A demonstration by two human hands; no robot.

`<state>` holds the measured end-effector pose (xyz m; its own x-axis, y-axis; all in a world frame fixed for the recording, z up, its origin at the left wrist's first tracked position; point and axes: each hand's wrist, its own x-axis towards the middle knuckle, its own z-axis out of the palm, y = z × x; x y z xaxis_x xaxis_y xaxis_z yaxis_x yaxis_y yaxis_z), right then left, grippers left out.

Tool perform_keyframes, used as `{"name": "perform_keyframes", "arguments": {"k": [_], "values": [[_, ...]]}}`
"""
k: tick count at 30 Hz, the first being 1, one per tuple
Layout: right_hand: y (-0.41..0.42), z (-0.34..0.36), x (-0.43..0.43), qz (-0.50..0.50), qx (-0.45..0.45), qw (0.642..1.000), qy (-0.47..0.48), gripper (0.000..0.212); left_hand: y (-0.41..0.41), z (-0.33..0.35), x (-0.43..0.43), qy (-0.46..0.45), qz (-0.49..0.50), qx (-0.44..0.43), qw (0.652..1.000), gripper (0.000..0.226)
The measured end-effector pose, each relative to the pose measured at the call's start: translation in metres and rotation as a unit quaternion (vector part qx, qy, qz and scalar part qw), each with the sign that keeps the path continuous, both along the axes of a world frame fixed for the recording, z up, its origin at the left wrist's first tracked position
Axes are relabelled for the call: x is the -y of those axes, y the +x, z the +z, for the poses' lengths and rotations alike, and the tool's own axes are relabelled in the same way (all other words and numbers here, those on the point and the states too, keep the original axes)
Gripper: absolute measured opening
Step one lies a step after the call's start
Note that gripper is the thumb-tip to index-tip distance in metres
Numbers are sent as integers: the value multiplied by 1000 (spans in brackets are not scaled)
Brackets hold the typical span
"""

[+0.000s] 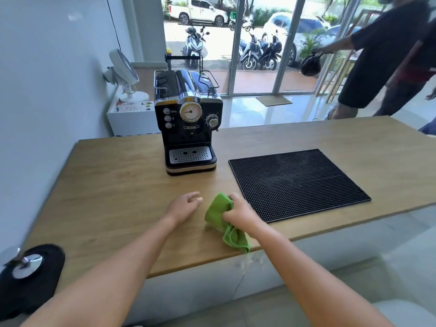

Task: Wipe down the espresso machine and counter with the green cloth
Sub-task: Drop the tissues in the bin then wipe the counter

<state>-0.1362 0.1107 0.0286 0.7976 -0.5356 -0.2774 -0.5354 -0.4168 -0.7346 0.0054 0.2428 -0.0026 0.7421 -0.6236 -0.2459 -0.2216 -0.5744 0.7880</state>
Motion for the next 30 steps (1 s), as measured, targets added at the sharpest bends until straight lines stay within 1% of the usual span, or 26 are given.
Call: {"name": "perform_keyframes", "arguments": {"k": [1,2,4,6,8,10,11,13,15,16,18,20,22,23,24,26,28,30], "values": [[-2,7,8,-12,32,997,66,37,-6,7,6,-44,-17,-73,996,44],[-5,13,17,-23,58,990,123,35,-11,15,13,-72,-35,-152,985,49],[-10,20,32,-43,100,971,213,31,-14,21,21,-91,-92,-265,955,66],[-19,25,50,-72,137,952,264,28,-16,20,33,-102,-149,-333,925,74],[-29,26,69,-110,155,937,293,20,-18,19,45,-111,-179,-370,905,79],[-41,22,91,-159,156,925,307,14,-22,20,60,-120,-213,-384,891,78],[-46,18,100,-179,156,921,309,13,-25,21,64,-120,-226,-383,888,72],[-60,9,120,-201,163,913,316,18,-35,22,82,-96,-243,-361,895,53],[-73,0,136,-200,171,907,329,29,-48,24,100,-86,-226,-331,912,27],[-80,-2,144,-195,173,906,333,33,-54,24,107,-91,-211,-332,915,20],[-94,-5,161,-174,177,905,345,36,-62,24,119,-96,-198,-357,908,21],[-107,-9,178,-145,168,911,348,34,-68,24,126,-76,-214,-394,891,22],[-115,-13,193,-117,133,924,339,30,-69,24,131,-51,-231,-421,875,23],[-117,-16,201,-109,112,930,334,28,-69,23,136,-43,-228,-427,874,25],[-116,-18,205,-103,95,934,329,27,-69,22,140,-35,-215,-425,878,29],[-109,-23,213,-105,76,945,300,23,-68,17,150,-10,-168,-390,905,33],[-96,-29,216,-110,70,957,259,22,-66,9,158,20,-124,-323,938,27],[-82,-37,221,-114,63,968,213,21,-64,1,166,32,-82,-272,958,21]]}}
